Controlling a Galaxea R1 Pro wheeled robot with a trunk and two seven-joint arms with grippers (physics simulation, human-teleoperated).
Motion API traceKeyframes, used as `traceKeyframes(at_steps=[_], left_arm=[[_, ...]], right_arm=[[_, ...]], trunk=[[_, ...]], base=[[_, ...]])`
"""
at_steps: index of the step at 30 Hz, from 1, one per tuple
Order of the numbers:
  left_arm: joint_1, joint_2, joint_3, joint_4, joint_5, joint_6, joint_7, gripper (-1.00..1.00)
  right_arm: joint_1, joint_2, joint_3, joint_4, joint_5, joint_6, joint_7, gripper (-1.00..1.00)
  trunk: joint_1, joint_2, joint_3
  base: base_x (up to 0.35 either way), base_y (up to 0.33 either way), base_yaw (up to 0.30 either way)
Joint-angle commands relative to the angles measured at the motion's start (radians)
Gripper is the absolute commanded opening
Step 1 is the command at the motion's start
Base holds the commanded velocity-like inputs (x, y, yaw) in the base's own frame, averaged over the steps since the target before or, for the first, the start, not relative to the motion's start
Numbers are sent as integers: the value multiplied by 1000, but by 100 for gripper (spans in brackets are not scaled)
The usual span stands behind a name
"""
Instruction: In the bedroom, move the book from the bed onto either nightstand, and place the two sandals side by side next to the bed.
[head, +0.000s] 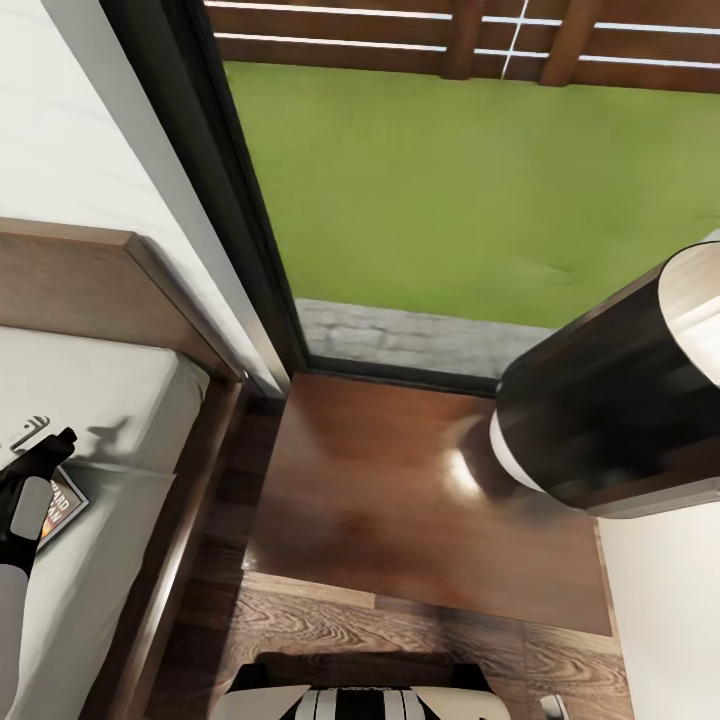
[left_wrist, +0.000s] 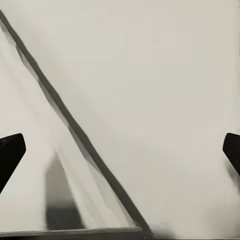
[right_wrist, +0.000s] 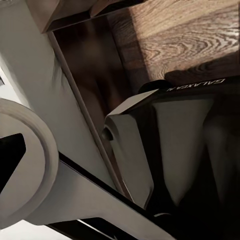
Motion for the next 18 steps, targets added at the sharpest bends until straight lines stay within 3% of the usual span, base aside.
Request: traceKeyframes(at_steps=[1,18], left_arm=[[0,0,-1,1,12,10,3,100],[1,-1,-1,1,12,8,3,100]], right_arm=[[0,0,8,0,-10,10,3,100],[-1,0,8,0,-10,10,3,100]], trunk=[[0,0,-1],[0,0,-1]], base=[[0,-175,0],[0,-19,0]])
